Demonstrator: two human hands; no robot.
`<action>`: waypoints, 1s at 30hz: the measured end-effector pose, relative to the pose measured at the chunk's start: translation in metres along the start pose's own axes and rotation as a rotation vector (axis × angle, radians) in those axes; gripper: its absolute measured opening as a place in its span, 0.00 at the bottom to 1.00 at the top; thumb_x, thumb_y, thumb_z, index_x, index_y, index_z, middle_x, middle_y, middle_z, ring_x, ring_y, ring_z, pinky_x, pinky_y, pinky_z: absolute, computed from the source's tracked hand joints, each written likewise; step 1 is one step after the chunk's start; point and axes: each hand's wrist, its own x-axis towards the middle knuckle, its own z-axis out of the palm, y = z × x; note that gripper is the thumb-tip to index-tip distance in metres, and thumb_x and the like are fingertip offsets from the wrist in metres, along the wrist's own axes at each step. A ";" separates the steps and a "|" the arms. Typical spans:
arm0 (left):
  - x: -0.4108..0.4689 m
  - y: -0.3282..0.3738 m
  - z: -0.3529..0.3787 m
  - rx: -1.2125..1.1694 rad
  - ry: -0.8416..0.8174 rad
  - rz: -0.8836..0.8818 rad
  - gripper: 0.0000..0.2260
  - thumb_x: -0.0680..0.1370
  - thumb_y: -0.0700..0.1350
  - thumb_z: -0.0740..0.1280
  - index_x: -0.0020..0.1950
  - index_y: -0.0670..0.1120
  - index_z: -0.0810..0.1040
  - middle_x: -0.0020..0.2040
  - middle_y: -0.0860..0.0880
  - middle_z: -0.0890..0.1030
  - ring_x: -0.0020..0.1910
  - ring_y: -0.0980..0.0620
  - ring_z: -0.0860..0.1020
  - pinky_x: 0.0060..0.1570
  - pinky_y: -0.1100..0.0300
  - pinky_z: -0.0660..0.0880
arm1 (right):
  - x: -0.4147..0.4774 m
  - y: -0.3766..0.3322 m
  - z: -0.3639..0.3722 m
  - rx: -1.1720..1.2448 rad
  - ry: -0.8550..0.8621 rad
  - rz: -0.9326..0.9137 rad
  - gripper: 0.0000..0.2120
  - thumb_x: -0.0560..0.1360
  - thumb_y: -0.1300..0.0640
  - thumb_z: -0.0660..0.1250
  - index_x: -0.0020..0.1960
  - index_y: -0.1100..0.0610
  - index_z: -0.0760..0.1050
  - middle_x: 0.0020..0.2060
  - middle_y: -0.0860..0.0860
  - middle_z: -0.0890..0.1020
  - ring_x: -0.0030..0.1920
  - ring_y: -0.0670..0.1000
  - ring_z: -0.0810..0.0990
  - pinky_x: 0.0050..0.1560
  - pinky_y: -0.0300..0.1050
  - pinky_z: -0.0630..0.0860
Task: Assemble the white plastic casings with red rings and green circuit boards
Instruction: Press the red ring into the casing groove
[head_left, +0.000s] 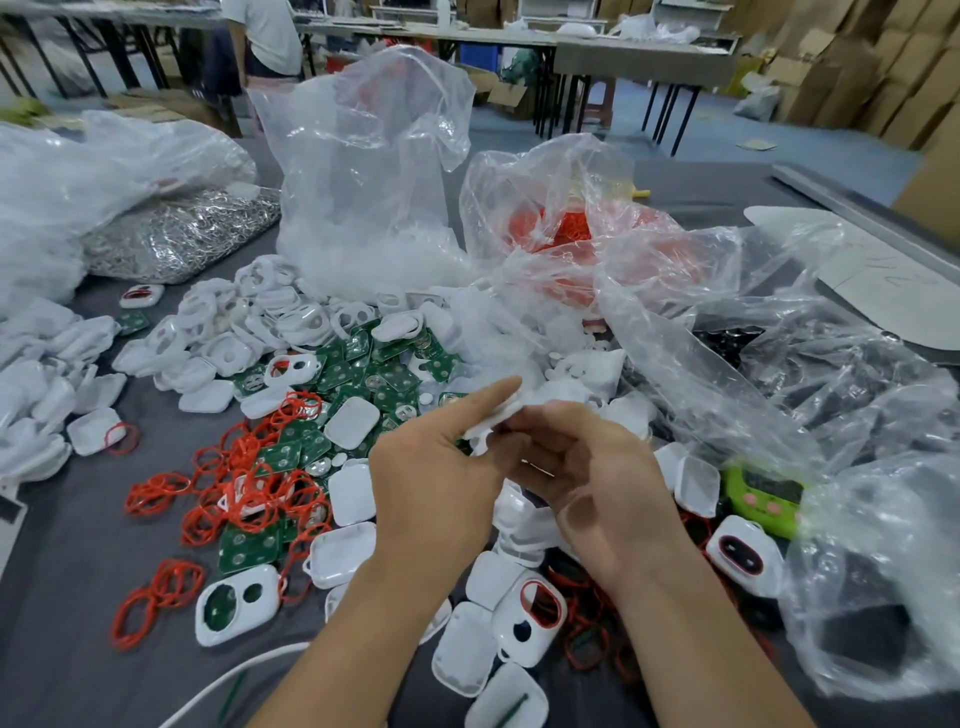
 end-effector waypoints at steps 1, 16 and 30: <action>0.000 -0.001 0.001 -0.004 -0.018 0.009 0.28 0.69 0.41 0.80 0.51 0.76 0.80 0.43 0.78 0.79 0.46 0.74 0.79 0.48 0.76 0.73 | 0.001 0.001 0.001 0.041 0.016 0.022 0.11 0.75 0.58 0.69 0.42 0.63 0.86 0.42 0.62 0.86 0.42 0.57 0.85 0.44 0.47 0.84; 0.005 -0.008 0.000 -0.267 -0.203 -0.040 0.32 0.68 0.38 0.80 0.60 0.72 0.79 0.61 0.70 0.80 0.65 0.69 0.76 0.64 0.60 0.77 | 0.012 -0.002 -0.010 0.128 0.094 0.095 0.15 0.80 0.63 0.66 0.38 0.64 0.85 0.42 0.63 0.86 0.40 0.56 0.87 0.49 0.53 0.85; 0.007 -0.010 -0.002 -0.211 -0.129 -0.102 0.32 0.66 0.46 0.81 0.68 0.63 0.78 0.54 0.66 0.85 0.57 0.69 0.80 0.57 0.71 0.74 | 0.012 -0.003 -0.012 0.124 0.057 0.139 0.12 0.83 0.59 0.64 0.54 0.66 0.82 0.46 0.62 0.87 0.39 0.55 0.87 0.38 0.48 0.84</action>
